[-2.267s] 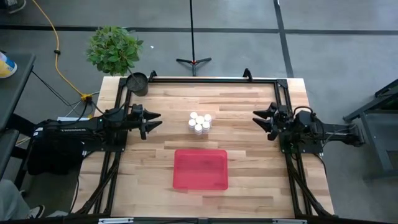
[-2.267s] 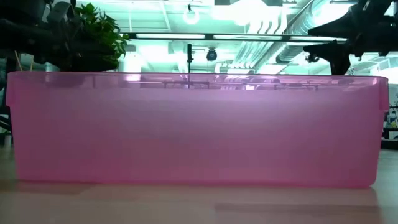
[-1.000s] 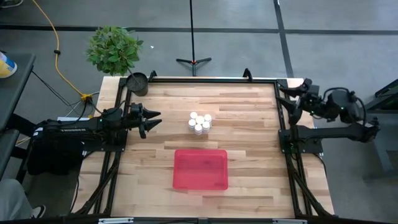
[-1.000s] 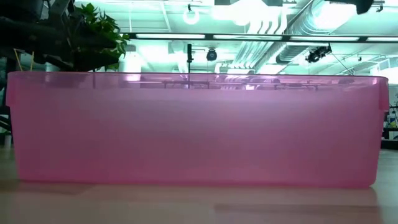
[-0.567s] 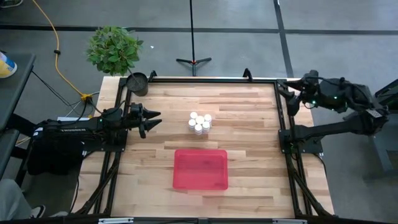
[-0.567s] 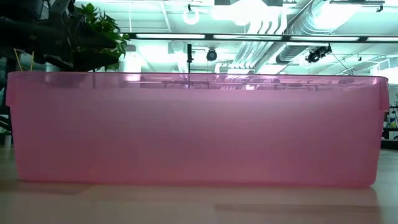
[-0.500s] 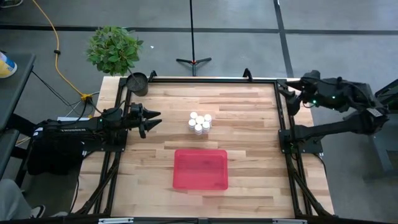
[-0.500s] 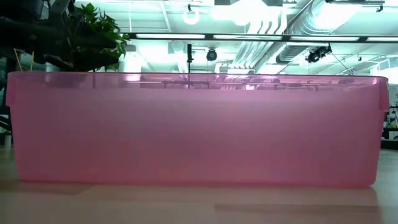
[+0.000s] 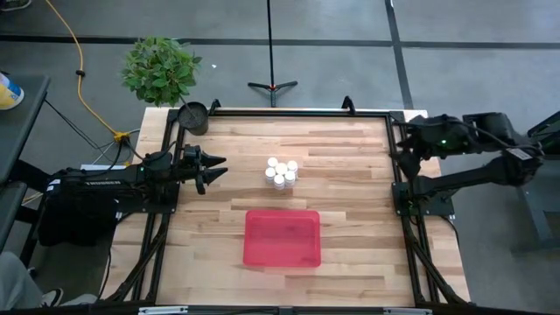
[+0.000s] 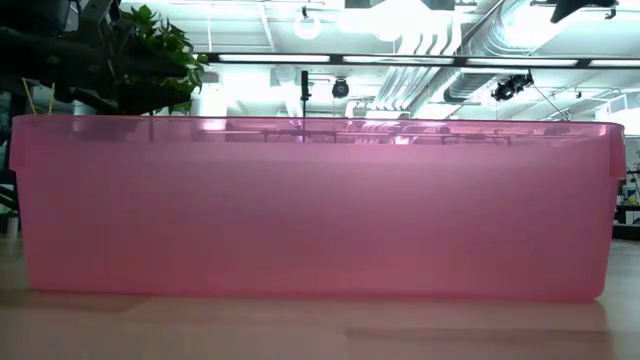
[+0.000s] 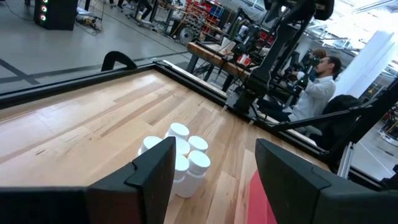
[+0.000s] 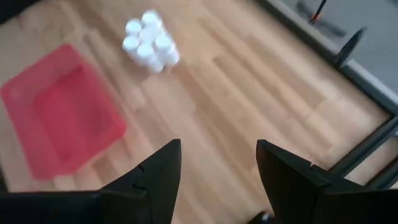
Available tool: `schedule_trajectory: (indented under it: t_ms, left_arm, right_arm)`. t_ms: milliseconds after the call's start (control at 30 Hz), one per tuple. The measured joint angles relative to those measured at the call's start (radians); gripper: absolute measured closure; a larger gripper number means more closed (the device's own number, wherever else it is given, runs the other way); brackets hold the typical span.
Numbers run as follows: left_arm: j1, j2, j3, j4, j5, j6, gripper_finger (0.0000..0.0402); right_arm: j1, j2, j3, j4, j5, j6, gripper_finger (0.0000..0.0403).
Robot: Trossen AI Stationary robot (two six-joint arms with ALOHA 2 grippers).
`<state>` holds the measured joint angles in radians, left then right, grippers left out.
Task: Pick and place pill bottles into a basket
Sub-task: Put the white pill bottle into the bin
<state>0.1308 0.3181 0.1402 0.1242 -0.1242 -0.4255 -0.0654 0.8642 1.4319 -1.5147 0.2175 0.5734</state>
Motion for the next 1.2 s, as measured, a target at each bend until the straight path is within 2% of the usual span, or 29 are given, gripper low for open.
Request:
schedule_trajectory:
  t_ms: [167, 300, 533, 667, 833, 1200]
  left_arm:
    - [0.000, 0.000, 0.000, 0.000, 0.000, 0.000, 0.0149]
    - [0.000, 0.000, 0.000, 0.000, 0.000, 0.000, 0.0149]
    - [0.000, 0.000, 0.000, 0.000, 0.000, 0.000, 0.0149]
    - [0.000, 0.000, 0.000, 0.000, 0.000, 0.000, 0.0149]
    - [0.000, 0.000, 0.000, 0.000, 0.000, 0.001, 0.0149]
    - [0.000, 0.000, 0.000, 0.000, 0.001, 0.001, 0.0149]
  right_arm:
    - [0.000, 0.042, 0.000, -0.022, -0.106, -0.009, 0.0203]
    - [0.000, 0.082, 0.000, -0.014, -0.165, -0.093, 0.0203]
    - [0.000, 0.122, -0.001, 0.200, -0.160, -0.285, 0.0203]
    - [-0.007, 0.144, -0.013, 0.246, -0.109, -0.330, 0.0203]
    - [-0.076, 0.143, -0.134, 0.319, -0.151, -0.382, 0.0203]
    - [-0.313, 0.138, -0.477, 0.633, -0.441, -0.433, 0.0203]
